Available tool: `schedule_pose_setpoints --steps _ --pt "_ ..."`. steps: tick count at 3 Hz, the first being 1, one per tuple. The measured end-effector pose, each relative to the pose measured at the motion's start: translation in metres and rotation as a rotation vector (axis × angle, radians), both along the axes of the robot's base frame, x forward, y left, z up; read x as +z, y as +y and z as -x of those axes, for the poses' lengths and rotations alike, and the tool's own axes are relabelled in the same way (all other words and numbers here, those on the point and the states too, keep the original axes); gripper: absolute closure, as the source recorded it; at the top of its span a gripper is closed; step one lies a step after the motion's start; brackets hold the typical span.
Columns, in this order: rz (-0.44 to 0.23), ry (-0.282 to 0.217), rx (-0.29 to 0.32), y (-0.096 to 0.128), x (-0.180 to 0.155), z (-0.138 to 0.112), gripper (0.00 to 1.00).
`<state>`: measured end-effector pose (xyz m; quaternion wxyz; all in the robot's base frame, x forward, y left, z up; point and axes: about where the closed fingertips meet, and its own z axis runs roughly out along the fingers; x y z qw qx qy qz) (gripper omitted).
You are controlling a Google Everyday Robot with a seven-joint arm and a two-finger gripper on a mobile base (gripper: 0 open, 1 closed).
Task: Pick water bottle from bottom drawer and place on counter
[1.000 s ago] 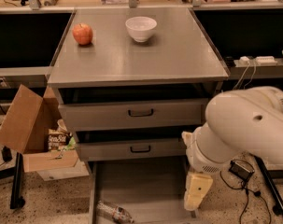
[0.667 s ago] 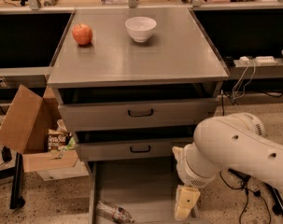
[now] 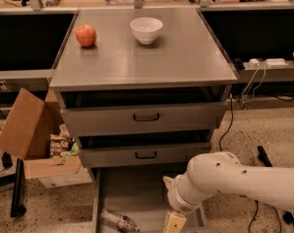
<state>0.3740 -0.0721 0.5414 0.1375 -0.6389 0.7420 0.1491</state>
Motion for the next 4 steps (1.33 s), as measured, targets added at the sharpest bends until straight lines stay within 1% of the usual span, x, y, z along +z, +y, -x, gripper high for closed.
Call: schedule_pose_setpoints --steps 1,2,3,4 --pt "0.000 0.000 0.000 0.000 0.000 0.000 0.00" --pt "0.002 0.055 -0.008 0.007 -0.036 0.002 0.00" --pt "-0.001 0.156 -0.052 0.018 -0.130 0.006 0.00" --pt "-0.025 0.196 -0.117 0.025 -0.195 0.006 0.00"
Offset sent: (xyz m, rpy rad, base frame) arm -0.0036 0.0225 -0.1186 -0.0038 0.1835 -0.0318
